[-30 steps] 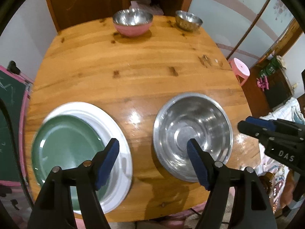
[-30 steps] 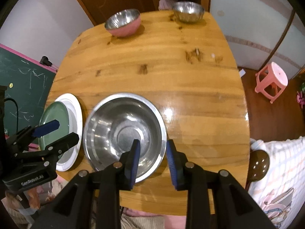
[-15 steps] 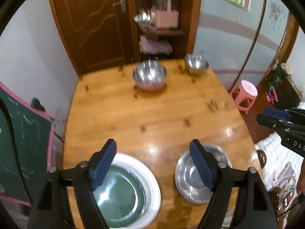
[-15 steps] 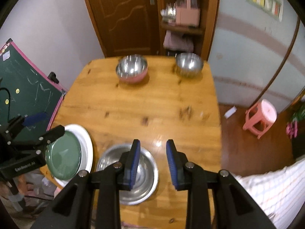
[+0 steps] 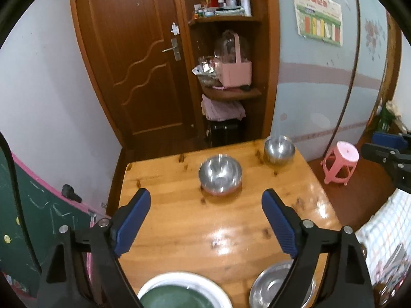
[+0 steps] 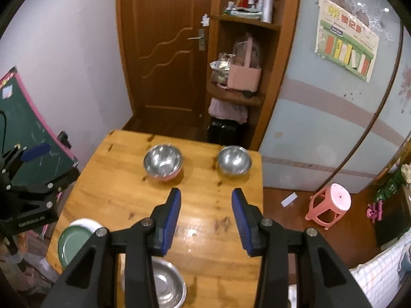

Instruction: Organize plates and bowls

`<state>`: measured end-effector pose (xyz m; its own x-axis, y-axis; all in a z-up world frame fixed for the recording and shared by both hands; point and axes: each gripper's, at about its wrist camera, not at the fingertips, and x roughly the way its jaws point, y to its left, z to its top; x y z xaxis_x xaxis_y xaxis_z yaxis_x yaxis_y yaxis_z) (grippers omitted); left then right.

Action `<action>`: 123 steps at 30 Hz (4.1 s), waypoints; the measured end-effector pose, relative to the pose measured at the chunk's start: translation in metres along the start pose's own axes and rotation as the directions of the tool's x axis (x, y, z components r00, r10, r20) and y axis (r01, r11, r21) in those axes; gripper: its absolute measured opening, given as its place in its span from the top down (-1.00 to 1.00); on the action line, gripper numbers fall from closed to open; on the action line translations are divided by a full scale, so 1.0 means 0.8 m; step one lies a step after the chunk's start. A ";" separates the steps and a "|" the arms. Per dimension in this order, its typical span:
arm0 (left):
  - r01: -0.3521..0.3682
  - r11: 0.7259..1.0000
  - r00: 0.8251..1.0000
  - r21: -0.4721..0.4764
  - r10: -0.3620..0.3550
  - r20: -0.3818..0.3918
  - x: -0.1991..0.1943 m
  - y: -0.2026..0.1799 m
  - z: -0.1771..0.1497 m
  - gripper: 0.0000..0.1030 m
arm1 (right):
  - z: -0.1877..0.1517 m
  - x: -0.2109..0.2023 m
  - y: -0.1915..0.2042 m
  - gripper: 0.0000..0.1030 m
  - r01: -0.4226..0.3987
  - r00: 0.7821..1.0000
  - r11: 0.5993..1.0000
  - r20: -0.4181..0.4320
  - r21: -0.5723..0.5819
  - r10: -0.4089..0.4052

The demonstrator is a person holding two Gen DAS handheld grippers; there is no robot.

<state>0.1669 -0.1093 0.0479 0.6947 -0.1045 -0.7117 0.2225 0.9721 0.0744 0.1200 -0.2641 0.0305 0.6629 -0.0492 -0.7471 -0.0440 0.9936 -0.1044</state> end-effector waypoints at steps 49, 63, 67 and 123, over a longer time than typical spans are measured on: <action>-0.017 0.943 0.913 -0.334 -0.121 -0.391 0.451 0.058 -0.021 -0.34 | 0.045 0.445 0.037 0.20 -0.120 0.857 0.940 -0.445 0.320 0.260; 0.031 0.942 0.875 -0.334 -0.187 -0.446 0.465 0.057 -0.035 0.91 | 0.033 0.457 0.054 0.80 -0.127 0.838 0.936 -0.469 0.328 0.278; 0.045 0.949 0.874 -0.311 -0.188 -0.448 0.452 0.052 -0.031 0.92 | 0.031 0.449 0.049 0.81 -0.125 0.837 0.932 -0.468 0.341 0.284; 0.241 0.960 0.870 -0.143 -0.279 -0.406 0.041 -0.080 -0.158 0.80 | -0.154 0.054 0.025 0.81 -0.197 0.890 0.947 -0.359 0.254 0.282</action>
<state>0.0887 -0.1480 -0.0684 0.2646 -0.2767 -0.9238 0.2830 0.9381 -0.2000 0.0557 -0.2588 -0.0851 0.3090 0.1995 -0.9299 0.0174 0.9764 0.2152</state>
